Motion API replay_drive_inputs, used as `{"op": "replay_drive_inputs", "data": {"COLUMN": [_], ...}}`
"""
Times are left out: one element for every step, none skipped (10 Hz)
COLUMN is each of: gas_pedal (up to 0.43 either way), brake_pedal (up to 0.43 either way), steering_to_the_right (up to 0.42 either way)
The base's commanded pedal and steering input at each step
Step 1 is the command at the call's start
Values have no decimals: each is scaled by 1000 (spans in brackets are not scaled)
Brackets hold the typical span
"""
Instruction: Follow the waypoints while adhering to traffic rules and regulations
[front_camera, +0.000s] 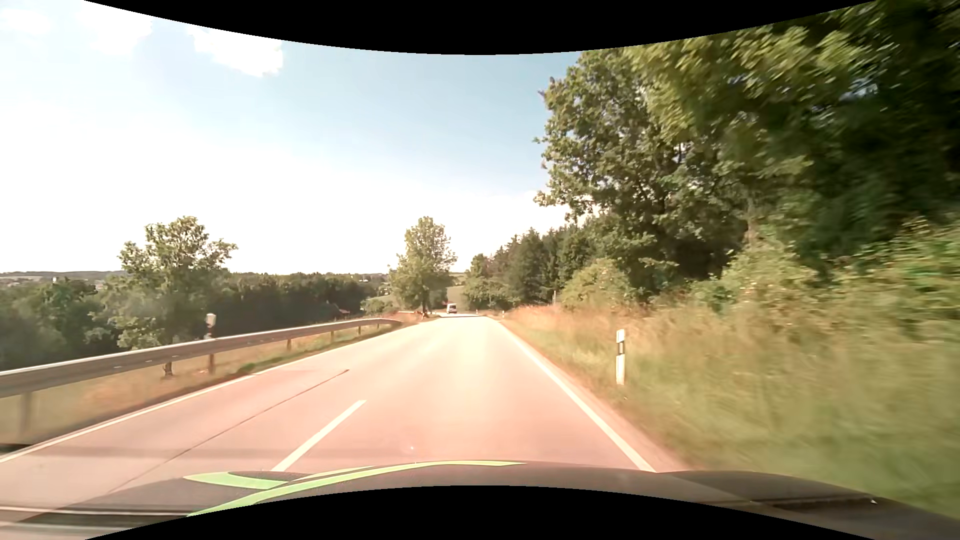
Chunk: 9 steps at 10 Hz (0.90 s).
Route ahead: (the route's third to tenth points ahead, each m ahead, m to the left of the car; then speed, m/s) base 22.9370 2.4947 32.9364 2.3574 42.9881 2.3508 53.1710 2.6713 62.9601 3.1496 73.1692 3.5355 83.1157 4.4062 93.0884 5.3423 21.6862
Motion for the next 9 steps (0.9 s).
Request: {"op": "replay_drive_inputs", "data": {"gas_pedal": [0,0,0,0,0,0,0,0,0], "brake_pedal": [0,0,0,0,0,0,0,0,0], "steering_to_the_right": [4,4,4,4,4,3,3,3,2]}}
